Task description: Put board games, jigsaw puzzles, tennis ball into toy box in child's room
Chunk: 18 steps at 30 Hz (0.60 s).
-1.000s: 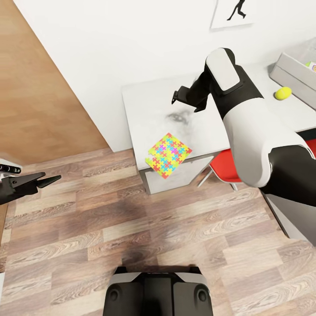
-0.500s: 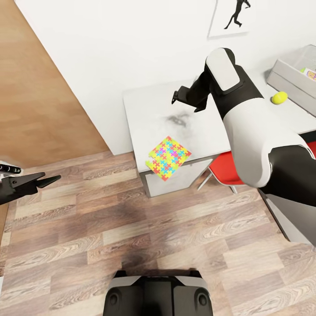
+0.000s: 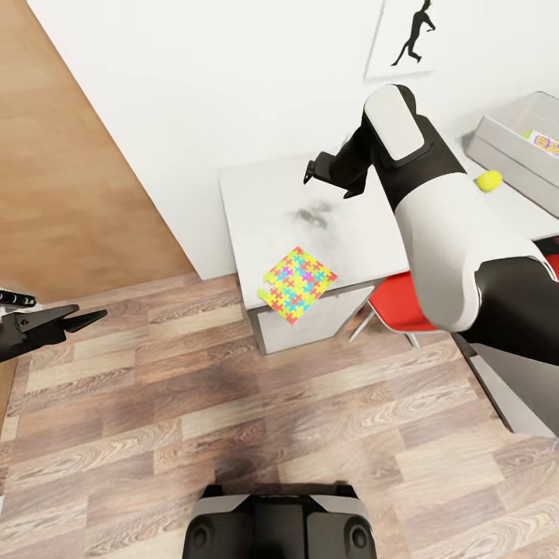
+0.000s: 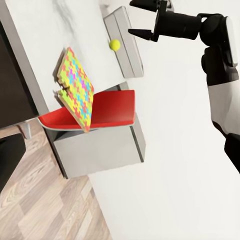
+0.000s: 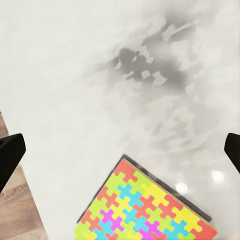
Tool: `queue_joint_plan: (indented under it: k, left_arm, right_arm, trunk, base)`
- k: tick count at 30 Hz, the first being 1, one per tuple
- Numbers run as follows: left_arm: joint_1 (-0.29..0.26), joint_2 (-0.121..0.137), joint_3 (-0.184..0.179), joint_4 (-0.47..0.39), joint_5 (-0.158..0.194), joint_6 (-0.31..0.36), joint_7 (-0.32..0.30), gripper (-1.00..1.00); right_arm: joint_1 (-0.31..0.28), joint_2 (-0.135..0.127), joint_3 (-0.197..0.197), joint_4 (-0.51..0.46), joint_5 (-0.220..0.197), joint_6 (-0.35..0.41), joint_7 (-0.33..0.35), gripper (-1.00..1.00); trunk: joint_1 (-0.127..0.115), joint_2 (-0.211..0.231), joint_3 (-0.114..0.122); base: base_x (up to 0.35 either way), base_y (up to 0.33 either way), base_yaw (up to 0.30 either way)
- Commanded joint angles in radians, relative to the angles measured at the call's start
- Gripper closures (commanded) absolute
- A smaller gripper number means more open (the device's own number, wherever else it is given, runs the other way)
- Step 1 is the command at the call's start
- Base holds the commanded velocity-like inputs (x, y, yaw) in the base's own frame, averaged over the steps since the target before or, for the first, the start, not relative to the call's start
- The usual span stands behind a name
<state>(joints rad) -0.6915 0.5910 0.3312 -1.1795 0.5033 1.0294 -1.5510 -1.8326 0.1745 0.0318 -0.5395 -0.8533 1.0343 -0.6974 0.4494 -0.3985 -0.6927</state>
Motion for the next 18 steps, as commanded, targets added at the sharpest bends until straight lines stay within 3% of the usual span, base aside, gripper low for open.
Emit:
queue_joint_plan:
  k: [1,18]
  left_arm:
    - [0.000,0.000,0.000,0.000,0.000,0.011,-0.004,-1.00]
    - [0.000,0.000,-0.002,0.000,0.001,-0.015,-0.007,-1.00]
  right_arm:
    - [-0.001,0.000,0.002,0.000,-0.009,0.001,-0.010,-1.00]
    - [0.000,0.000,0.002,0.000,-0.009,0.001,-0.010,-1.00]
  trunk:
    - [0.001,-0.001,0.000]
    - [0.001,-0.001,0.029]
  base:
    - [0.000,0.000,0.000]
    - [0.000,0.000,0.000]
